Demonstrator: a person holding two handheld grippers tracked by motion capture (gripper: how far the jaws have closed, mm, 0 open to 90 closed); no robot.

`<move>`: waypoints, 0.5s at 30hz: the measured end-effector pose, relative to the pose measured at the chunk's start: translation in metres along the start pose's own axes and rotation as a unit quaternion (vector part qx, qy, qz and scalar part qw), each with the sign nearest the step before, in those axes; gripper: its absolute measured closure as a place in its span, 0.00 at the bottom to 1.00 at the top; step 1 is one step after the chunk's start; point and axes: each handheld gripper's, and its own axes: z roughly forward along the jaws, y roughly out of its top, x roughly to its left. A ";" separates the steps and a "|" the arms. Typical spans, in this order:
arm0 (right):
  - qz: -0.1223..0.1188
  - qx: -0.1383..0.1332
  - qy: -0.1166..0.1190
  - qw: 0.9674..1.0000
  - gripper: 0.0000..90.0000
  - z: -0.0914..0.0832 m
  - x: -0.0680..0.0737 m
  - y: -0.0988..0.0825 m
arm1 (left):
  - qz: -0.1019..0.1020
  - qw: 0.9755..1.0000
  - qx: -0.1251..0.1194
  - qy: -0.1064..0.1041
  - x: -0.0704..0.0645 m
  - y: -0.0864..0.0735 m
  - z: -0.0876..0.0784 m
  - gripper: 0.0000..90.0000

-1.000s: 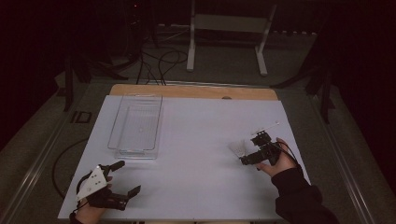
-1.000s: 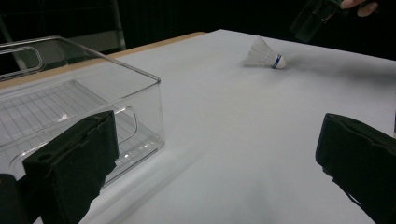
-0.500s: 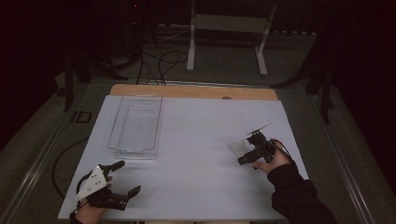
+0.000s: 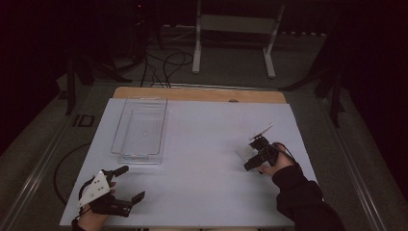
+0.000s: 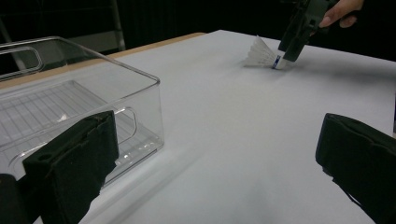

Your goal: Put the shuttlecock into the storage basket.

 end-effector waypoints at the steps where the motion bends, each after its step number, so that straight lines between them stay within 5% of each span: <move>1: -0.004 0.002 -0.001 1.000 0.25 0.001 0.000 0.001 | 0.000 1.000 -0.001 0.000 0.000 0.000 0.000 0.00; 15: 0.007 0.038 -0.011 0.999 0.55 0.014 0.001 0.011 | -0.001 1.000 -0.001 -0.001 0.000 0.000 -0.001 0.00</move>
